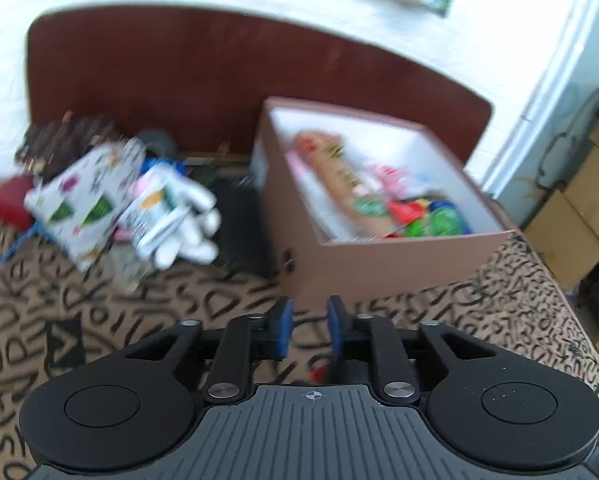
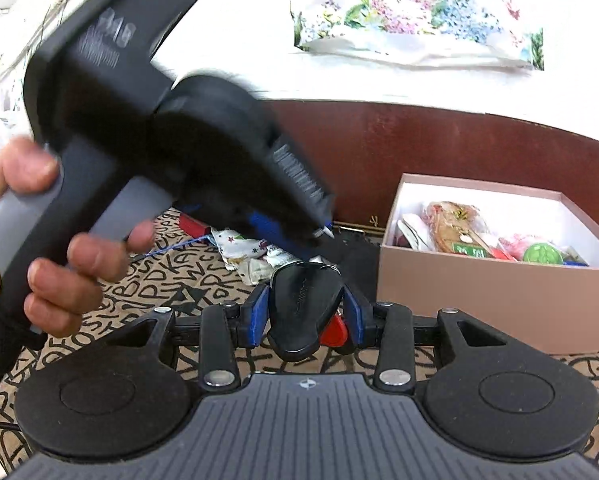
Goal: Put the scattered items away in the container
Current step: 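Lift the key with the left tool and carry it toward the box, then lower the key into the brown box and open the left tool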
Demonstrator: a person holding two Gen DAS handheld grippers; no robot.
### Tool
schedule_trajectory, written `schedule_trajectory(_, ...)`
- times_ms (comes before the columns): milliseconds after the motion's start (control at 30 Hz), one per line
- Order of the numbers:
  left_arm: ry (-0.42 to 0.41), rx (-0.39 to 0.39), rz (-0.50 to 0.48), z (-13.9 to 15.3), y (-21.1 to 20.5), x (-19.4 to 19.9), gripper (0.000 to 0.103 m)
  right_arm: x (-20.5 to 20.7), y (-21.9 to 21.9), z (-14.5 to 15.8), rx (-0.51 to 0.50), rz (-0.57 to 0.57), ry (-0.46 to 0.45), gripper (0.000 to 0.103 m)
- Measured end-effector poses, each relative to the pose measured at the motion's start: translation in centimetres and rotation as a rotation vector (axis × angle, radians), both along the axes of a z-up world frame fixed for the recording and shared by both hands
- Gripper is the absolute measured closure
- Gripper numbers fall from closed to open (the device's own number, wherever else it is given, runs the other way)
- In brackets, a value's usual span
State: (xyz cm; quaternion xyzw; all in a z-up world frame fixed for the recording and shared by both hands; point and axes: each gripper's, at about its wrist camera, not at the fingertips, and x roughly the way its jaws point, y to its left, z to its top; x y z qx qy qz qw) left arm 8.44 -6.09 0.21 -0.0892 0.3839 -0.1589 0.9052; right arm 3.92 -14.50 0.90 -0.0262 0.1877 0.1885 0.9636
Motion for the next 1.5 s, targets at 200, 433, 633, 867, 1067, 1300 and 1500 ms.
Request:
schedule_trajectory(200,-0.033,0.085,0.038,-4.2,2.9,-1.2,0.055,0.5,-2.1,-0.4,0.011,-0.042,0.036,0.059)
schedule_trajectory(433,-0.128,0.122,-0.072,-8.5,1.1,-2.6,0.031,-0.2,-2.8,0.3,0.012,-0.046,0.037,0.059)
schedule_trajectory(633,-0.191,0.116,-0.146,-8.7,-1.5,-2.9,0.027,0.4,-2.7,1.2,0.03,-0.029,0.034,0.059)
schedule_trajectory(867,-0.256,0.034,-0.132,-7.6,-2.0,-2.3,0.026,0.3,-2.3,2.0,0.056,0.002,0.033,0.059)
schedule_trajectory(1067,-0.198,-0.182,-0.15,-7.4,-0.6,-1.4,0.027,0.2,-3.7,3.0,0.13,0.017,0.044,0.059)
schedule_trajectory(1300,-0.145,-0.266,-0.198,-7.4,-1.0,-0.4,0.062,-0.4,-4.4,4.2,0.145,0.044,0.026,0.059)
schedule_trajectory(1500,-0.185,-0.268,-0.226,-6.3,-2.0,-0.9,0.095,-0.3,-5.2,4.8,0.152,0.044,0.021,0.059)
